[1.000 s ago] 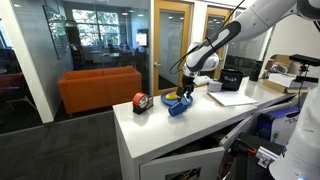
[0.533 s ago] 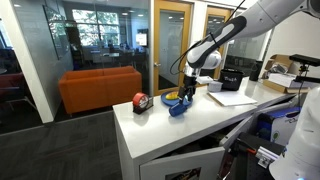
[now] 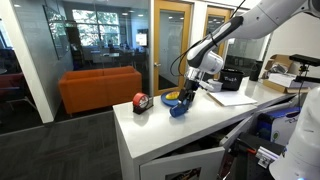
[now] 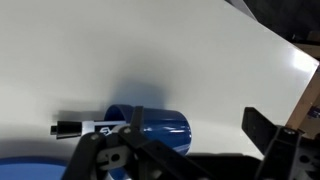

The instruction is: Put the marker in the cup

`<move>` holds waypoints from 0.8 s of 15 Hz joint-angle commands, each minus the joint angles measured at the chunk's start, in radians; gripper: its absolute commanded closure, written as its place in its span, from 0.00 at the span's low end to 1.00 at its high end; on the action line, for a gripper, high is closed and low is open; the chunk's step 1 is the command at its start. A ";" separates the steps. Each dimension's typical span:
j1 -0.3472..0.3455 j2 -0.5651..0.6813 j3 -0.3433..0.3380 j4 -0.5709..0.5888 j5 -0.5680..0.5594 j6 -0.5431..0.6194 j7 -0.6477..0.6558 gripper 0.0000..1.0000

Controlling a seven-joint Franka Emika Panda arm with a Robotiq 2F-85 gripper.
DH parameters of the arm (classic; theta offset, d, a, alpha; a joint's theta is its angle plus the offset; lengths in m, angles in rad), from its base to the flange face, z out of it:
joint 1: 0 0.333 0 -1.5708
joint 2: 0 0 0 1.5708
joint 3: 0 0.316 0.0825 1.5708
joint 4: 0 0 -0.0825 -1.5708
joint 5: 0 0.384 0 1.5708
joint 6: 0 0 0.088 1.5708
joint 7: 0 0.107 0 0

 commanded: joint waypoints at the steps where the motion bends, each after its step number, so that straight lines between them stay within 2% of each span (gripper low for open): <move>1: -0.019 -0.010 -0.002 -0.014 0.071 -0.010 -0.087 0.00; 7: -0.029 -0.014 -0.026 -0.014 0.061 0.021 -0.131 0.00; 12: -0.018 -0.021 -0.014 -0.024 0.097 0.048 -0.170 0.00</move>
